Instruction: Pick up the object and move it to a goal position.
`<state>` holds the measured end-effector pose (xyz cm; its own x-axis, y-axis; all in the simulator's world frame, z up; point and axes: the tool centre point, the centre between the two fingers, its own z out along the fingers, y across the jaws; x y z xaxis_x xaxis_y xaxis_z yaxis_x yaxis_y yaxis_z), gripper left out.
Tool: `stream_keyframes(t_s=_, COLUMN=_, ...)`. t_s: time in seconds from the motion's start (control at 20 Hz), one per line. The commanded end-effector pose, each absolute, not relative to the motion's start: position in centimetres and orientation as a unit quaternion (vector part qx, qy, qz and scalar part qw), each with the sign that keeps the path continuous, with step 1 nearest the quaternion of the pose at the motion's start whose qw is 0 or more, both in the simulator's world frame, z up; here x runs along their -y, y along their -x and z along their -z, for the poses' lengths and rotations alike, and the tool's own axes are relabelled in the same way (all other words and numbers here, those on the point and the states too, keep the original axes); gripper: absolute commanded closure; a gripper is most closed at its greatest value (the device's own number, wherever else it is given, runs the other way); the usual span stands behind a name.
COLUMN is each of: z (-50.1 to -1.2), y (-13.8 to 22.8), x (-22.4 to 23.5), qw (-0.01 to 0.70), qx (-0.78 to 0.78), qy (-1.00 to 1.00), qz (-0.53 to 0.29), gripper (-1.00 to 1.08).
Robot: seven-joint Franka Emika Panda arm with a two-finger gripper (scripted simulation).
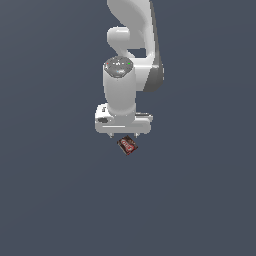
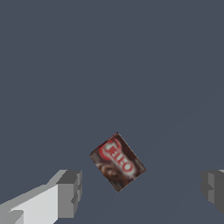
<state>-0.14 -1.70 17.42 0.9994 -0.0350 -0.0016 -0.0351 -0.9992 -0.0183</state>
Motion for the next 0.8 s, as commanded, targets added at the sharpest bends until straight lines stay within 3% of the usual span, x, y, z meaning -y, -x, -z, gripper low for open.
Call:
stream_keyframes(t_s=0.0, z=-17.42, y=0.14, x=1.7, qw=0.009, qx=-0.018, qy=1.0, qz=-0.001, gripper=-0.92)
stream_keyframes(t_s=0.75, z=-17.57, y=0.54, x=2.44, qw=0.007, qx=0.0, qy=1.0, qz=-0.01, gripper=-0.92)
